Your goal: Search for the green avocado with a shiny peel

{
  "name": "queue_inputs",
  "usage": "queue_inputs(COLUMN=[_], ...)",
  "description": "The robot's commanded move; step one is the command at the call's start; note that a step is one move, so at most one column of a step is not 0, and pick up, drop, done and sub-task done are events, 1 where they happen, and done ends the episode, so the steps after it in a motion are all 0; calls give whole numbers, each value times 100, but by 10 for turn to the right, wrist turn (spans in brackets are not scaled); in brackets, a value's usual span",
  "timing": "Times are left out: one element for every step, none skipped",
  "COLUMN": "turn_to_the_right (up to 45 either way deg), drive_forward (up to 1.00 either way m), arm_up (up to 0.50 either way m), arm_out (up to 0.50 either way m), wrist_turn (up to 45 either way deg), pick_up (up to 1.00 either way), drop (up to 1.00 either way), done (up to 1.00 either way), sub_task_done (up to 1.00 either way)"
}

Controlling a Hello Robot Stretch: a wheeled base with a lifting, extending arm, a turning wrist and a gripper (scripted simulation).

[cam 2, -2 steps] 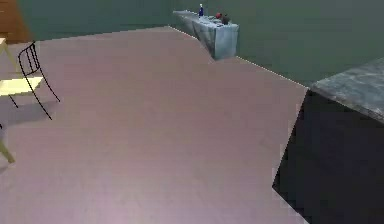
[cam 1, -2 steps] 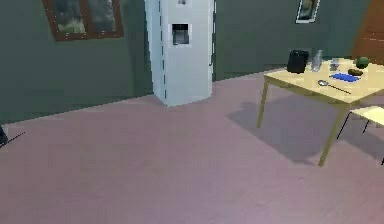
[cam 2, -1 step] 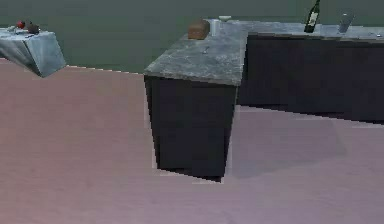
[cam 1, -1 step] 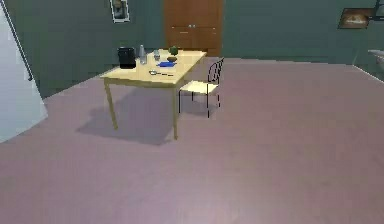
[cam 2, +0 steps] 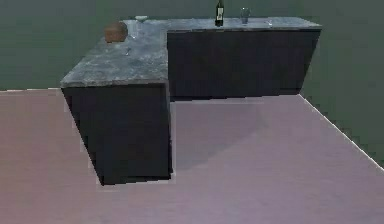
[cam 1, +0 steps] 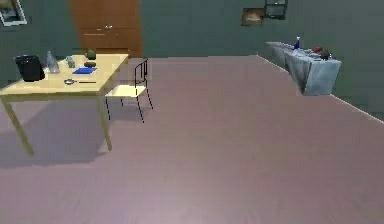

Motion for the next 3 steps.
queue_inputs(turn_to_the_right=[0,0,60], drive_forward=[100,100,0], arm_up=[0,0,0], arm_out=[0,0,0], wrist_turn=[0,0,0], pick_up=[0,0,0], drop=[0,0,0], done=[0,0,0], sub_task_done=[0,0,0])
